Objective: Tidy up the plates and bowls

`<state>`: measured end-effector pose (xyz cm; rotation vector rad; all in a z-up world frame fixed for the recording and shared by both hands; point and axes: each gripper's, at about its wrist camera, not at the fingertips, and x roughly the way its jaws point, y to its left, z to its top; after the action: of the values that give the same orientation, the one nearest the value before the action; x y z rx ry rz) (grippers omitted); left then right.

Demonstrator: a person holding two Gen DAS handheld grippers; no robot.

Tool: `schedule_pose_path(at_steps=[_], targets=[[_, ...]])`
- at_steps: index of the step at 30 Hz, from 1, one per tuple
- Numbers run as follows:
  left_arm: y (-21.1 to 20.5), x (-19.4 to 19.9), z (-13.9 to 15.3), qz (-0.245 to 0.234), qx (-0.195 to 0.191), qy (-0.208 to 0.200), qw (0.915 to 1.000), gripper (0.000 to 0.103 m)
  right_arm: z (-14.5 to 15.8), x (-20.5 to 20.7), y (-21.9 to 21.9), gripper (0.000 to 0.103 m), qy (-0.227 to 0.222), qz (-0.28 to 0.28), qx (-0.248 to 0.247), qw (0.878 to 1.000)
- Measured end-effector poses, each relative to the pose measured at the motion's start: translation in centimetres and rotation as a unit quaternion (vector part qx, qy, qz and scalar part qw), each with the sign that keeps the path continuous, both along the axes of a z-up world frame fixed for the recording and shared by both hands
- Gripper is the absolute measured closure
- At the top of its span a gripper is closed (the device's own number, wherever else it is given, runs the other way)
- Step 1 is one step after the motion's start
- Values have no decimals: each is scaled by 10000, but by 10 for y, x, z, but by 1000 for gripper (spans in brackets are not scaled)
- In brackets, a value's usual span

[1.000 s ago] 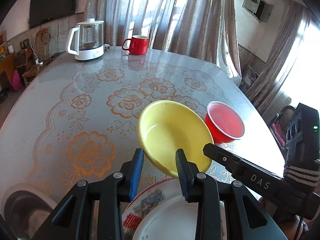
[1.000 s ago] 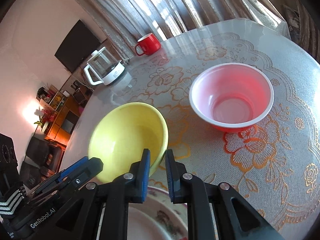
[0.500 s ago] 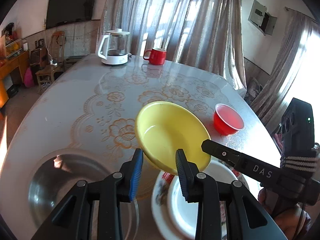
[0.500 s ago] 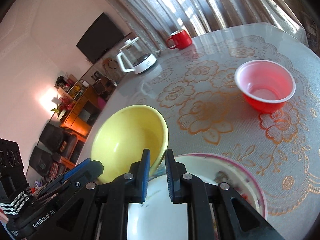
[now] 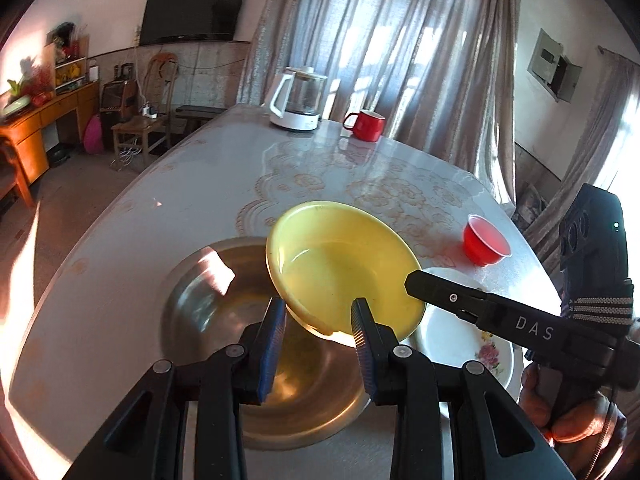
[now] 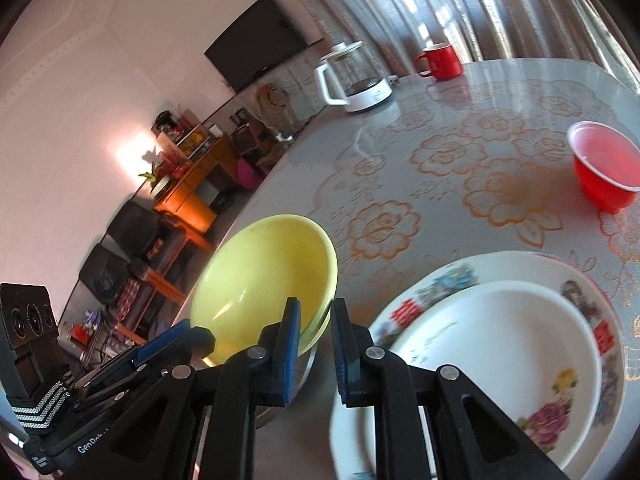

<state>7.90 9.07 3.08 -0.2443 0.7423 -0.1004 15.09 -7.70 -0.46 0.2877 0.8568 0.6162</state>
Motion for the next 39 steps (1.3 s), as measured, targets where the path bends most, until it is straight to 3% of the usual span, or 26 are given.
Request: schedule_pose_path(at_steps=[15, 30, 39], targets=[[33, -17, -30, 415, -26, 318, 9986, 70, -26, -14, 59, 89, 110, 458, -631, 9969], [39, -14, -40, 394, -164, 450, 9981, 68, -30, -16, 73, 85, -39, 439, -1173, 9921], [34, -16, -43, 345, -37, 410, 9986, 68, -33, -20, 79, 87, -163, 507, -1297, 9901]])
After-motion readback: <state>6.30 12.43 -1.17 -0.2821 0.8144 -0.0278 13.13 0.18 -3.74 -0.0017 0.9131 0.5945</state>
